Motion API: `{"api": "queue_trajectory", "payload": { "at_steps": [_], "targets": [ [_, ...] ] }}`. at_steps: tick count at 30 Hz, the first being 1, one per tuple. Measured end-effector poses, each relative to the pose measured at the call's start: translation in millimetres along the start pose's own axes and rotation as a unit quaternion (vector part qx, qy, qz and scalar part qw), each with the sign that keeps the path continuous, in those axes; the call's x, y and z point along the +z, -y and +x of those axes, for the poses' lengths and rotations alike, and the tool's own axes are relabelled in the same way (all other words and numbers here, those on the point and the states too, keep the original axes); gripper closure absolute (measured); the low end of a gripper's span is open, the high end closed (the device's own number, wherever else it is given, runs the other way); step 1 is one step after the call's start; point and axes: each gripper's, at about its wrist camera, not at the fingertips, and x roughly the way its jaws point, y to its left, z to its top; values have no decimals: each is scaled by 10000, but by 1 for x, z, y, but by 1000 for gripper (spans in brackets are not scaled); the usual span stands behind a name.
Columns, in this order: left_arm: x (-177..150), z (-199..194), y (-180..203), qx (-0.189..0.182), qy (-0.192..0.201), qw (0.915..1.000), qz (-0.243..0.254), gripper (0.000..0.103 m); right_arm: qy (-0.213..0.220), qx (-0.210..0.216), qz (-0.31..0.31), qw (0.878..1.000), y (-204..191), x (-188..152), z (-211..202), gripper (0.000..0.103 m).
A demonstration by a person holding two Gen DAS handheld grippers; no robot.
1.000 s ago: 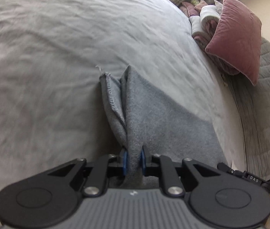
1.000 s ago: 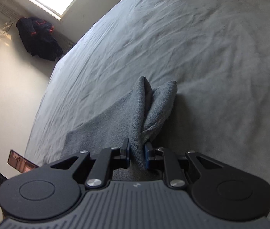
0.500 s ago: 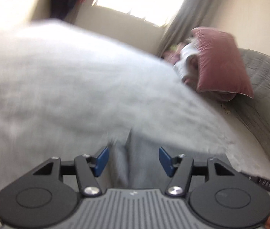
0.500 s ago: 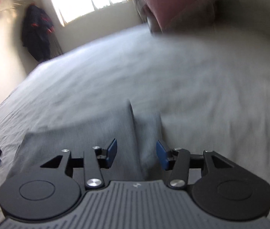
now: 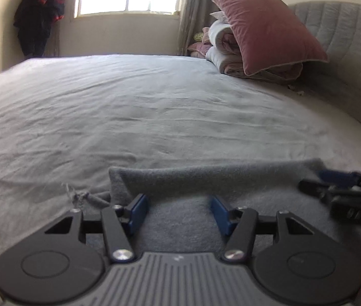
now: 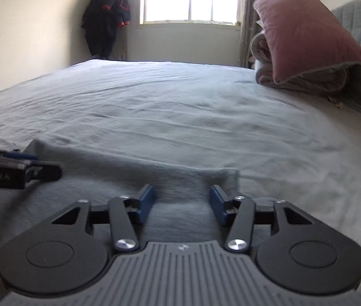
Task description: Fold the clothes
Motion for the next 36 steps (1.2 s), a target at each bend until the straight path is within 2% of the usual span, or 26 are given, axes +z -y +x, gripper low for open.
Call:
{"api": "queue_trajectory", "payload": {
  "at_steps": [7,9,11,14,16,20,21,22,25,28,32,35,36],
  "targets": [
    [12,-27,-29,-77,187,9973,-706,43,88,-286,658,9974,35,8,-10,45],
    [14,-39,-39,-106,322,9945,-992,46,224,-234,762,9966,32,10,-23,44],
    [13,-46,-46,-347,405,9914,-1196,47,328,-107,740,9967,24,12,-29,42],
    [8,-55,-40,-665,522,9911,-1023,48,428,71,661,9969,12,13,-36,37],
    [2,-58,-32,-777,520,9930,-718,48,297,146,449,9984,6,6,-35,35],
    [-19,-51,-26,-796,77,9963,-312,48,34,295,24,9996,-5,-8,-33,35],
    [-23,-52,-27,-805,68,9964,-252,47,-32,332,-82,9994,-8,-11,-32,34],
    [-25,-56,-31,-829,73,9962,-264,47,-66,349,-165,9992,-9,-14,-32,29],
    [-26,-69,-49,-899,32,9945,-529,45,-22,395,-97,9992,1,-15,-41,25],
    [-26,-82,-80,-897,-53,9878,-1271,42,31,440,17,9990,11,-14,-51,25],
    [-29,-88,-115,-1051,-115,9667,-2329,40,148,499,52,9986,12,-10,-63,25],
    [-32,-79,-123,-1217,-251,9517,-2806,41,210,675,50,9975,3,-8,-69,25],
    [-33,-75,-122,-1250,-296,9492,-2872,41,220,745,54,9970,0,-7,-71,25]
  ]
}}
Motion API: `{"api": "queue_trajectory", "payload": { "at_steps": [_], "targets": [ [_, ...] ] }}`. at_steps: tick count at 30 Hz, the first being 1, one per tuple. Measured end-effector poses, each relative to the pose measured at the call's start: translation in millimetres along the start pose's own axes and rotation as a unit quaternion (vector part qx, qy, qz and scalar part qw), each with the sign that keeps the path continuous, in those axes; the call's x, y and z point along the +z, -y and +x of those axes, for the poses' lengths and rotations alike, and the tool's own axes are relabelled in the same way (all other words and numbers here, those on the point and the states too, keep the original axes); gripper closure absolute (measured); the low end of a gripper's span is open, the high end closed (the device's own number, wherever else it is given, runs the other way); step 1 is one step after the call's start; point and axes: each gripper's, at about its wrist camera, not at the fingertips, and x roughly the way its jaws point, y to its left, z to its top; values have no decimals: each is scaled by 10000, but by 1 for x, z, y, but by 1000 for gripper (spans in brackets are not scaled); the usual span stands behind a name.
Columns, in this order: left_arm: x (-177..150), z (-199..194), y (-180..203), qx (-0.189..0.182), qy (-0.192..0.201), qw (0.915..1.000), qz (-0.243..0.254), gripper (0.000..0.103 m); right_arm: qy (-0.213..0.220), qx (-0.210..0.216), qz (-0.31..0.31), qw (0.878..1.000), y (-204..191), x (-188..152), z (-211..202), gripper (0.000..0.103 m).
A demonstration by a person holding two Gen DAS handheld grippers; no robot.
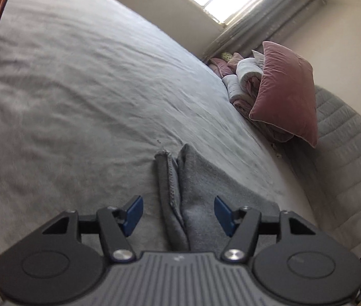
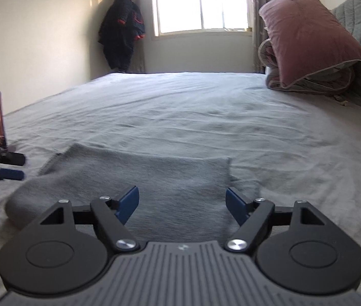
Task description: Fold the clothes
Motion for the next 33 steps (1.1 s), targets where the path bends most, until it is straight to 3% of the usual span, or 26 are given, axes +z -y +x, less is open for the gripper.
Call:
{"api": "queue_trajectory", "payload": {
  "at_steps": [5,8,10,11,12,13,14,16,18,22,26,27,29,30,31,33],
  "targets": [
    [-7,21,4,-32,-206,9997,-88,41,10,392,-130,9991,-20,5,3,30],
    [-10,26,6,-172,-204,9995,-181,41,-112,670,-75,9977,-29,8,10,43],
    [-12,29,6,-309,-220,9989,-286,42,-254,889,-3,9957,-34,9,16,60],
    [-12,31,7,-337,-246,9987,-301,45,-334,1000,44,9944,-36,9,20,66],
    [-13,33,7,-365,-271,9985,-316,56,-414,1099,104,9930,-38,9,24,74],
    [-14,34,8,-393,-297,9982,-331,63,-479,1163,162,9919,-40,9,27,76],
    [-14,36,7,-405,-326,9980,-371,78,-553,1176,205,9913,-41,9,31,78],
    [-13,34,9,-469,-295,9974,-454,82,-776,1138,272,9901,-42,8,39,87],
    [-9,29,16,-635,-228,9966,-481,84,-1098,1094,343,9873,-42,3,50,90],
    [0,16,50,-935,-108,9952,-268,89,-1250,1159,508,9840,-37,4,53,91],
    [6,17,89,-1138,-152,9934,63,91,-1288,1472,1296,9721,-9,10,49,87],
    [5,20,98,-1210,-201,9924,126,92,-1296,1548,1491,9680,-2,12,48,79],
    [-1,34,115,-1344,-329,9902,212,95,-1291,1700,1931,9577,13,14,46,76],
    [-5,42,123,-1416,-419,9887,243,95,-1258,1774,2231,9502,24,14,44,65],
    [-10,52,131,-1491,-527,9870,271,95,-1228,1860,2543,9411,35,14,43,54],
    [-22,68,142,-1601,-730,9838,355,94,-1193,2061,3185,9175,55,13,43,49]
  ]
}}
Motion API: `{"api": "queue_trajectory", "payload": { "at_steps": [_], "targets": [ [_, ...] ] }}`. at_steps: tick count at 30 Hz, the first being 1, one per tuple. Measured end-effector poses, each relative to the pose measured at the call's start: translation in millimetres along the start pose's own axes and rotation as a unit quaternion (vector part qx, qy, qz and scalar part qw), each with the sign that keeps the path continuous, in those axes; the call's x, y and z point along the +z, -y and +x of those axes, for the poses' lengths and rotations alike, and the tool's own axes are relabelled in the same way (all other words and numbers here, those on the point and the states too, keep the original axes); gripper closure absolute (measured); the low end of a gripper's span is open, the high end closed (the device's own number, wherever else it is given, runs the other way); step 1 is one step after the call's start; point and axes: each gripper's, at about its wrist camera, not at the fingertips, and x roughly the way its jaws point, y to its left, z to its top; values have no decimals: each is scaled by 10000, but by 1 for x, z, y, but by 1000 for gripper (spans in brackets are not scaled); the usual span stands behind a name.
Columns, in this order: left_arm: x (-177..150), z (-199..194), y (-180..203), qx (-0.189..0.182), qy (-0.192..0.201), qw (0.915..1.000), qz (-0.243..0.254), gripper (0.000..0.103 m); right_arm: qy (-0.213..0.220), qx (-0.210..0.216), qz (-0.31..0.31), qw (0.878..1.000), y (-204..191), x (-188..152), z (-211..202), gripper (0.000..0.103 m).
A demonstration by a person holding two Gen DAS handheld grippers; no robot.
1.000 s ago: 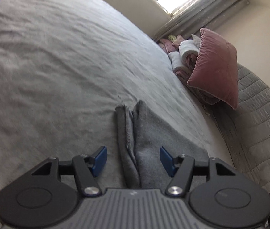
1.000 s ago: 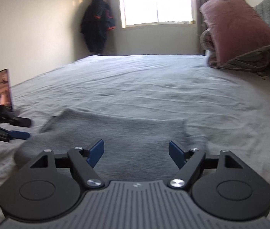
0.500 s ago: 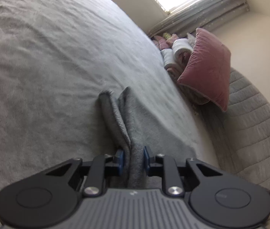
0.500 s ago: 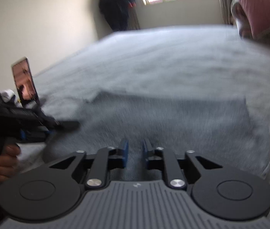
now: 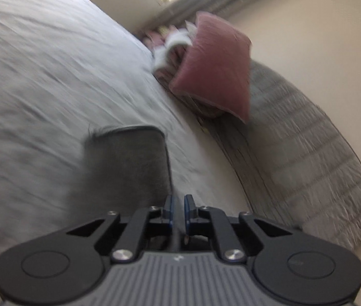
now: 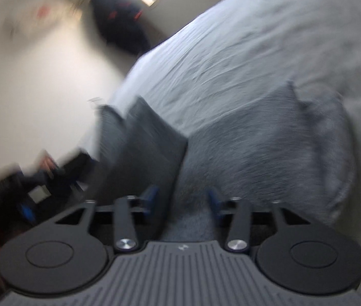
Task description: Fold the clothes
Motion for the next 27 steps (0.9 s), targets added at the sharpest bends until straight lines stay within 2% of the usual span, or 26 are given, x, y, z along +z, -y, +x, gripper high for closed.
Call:
{"api": "queue_trajectory", "payload": {
  "at_steps": [1,6,9,10,12,19,23,24,26,27],
  "targets": [
    [-4,8,1,-61,-96,9999,24,94,7,130,287,9995,7,3,-3,49],
    [-13,16,2,-449,-327,9984,51,73,95,601,1210,9908,27,4,-14,47],
    [-3,4,1,-747,-266,9968,24,72,144,831,1556,9842,32,1,-20,38],
    [-2,-1,-2,-727,-233,9971,43,70,147,855,1576,9837,30,1,-21,36],
    [-5,-6,-9,-529,-242,9983,104,65,162,878,1589,9833,26,1,-23,34],
    [-17,-24,-32,166,-270,9990,315,67,139,788,1372,9873,6,7,-8,31],
    [-24,-34,-46,564,-286,9971,435,67,169,491,1086,9927,-3,10,7,31],
    [-27,-35,-49,611,-286,9967,445,67,179,395,1000,9940,-5,9,10,33],
    [-28,-34,-49,647,-237,9963,507,66,133,276,732,9968,-12,10,15,63],
    [-28,-34,-47,668,-188,9959,588,65,98,229,581,9980,-15,11,18,82]
  ]
}}
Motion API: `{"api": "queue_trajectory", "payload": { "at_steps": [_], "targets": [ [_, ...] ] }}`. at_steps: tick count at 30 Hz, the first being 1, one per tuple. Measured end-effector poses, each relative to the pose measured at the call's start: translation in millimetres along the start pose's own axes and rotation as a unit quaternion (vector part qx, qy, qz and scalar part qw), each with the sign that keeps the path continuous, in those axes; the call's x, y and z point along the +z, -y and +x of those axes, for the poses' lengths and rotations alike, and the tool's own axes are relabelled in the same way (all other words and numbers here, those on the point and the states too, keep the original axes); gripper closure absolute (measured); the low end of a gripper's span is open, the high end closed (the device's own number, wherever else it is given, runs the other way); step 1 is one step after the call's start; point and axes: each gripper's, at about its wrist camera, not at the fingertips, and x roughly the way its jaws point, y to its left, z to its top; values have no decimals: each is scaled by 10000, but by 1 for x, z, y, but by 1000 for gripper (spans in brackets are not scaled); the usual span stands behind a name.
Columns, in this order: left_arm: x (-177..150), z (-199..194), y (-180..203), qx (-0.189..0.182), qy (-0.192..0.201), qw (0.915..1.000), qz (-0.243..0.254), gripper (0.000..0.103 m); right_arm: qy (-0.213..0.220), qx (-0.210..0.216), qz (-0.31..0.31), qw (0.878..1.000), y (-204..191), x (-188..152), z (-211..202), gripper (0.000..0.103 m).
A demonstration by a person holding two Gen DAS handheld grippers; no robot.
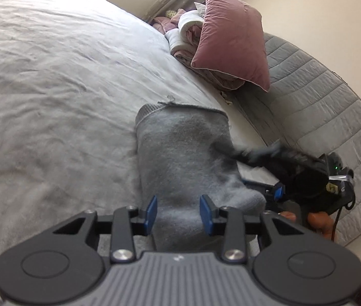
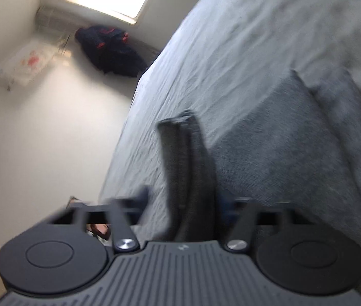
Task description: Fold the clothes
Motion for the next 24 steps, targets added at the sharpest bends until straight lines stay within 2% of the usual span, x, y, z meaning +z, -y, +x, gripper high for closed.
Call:
{"api": "queue_trajectory", "payload": {
  "at_steps": [3,6,10,12,14,20,23,24],
  "targets": [
    [2,-1,6,48,181,9994,277,66,-18,111,63,9999,3,5,-2,82],
    [3,5,17,-64,321,9981,531,67,120,302,270,9991,10,14,-18,82],
    [-1,21,33,-204,222,9959,858,67,345,348,503,9975,26,23,-38,82],
    [-4,29,40,-245,151,9945,1011,67,304,347,733,9962,38,25,-42,82],
    [-6,37,48,-285,80,9928,1163,67,312,266,863,9954,46,26,-45,82],
    [-14,60,70,-407,-133,9859,1619,67,603,-43,540,9967,42,23,-54,82],
    [-13,64,77,-359,-69,9847,1702,68,749,-198,378,9963,40,21,-59,79],
    [-11,63,80,-318,27,9847,1711,71,797,-249,324,9960,40,20,-60,79]
  ]
}}
